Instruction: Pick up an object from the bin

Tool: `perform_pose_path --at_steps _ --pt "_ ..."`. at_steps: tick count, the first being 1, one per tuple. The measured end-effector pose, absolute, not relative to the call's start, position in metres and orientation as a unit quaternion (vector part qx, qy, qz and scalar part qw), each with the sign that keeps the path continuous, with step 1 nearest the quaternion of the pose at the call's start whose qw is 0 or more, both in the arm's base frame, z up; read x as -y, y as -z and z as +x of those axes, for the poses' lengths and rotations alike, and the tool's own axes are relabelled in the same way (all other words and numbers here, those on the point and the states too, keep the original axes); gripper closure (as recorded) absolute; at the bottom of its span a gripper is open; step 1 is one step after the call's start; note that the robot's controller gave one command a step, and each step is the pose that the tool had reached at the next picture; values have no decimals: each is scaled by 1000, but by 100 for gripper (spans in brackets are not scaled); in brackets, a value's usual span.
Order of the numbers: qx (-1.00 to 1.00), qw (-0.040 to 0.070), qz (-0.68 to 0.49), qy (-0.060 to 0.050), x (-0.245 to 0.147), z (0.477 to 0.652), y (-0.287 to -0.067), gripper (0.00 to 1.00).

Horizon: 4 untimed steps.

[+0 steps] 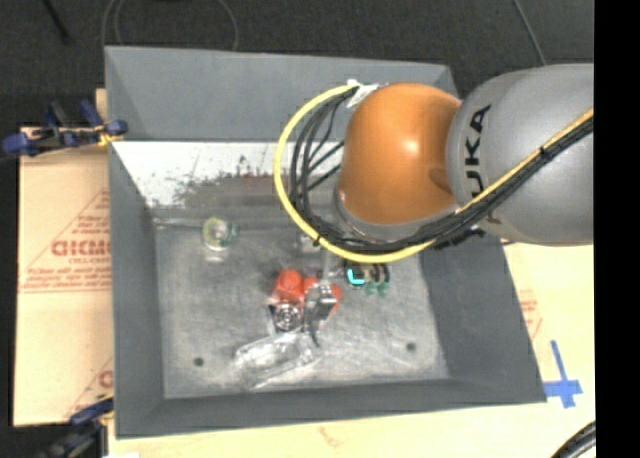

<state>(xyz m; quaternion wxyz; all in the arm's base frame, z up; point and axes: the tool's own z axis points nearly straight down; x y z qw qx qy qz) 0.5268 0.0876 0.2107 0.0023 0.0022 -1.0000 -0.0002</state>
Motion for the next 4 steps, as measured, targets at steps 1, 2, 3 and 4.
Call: perform_pose_path --at_steps 1,2,3,4 --pt "987 -5 163 0 -20 603 -73 0" --pt "987 -5 161 1 -20 605 -76 0" --pt "987 -6 158 1 -20 608 -78 0" --pt "988 -7 154 1 -19 610 -79 0"
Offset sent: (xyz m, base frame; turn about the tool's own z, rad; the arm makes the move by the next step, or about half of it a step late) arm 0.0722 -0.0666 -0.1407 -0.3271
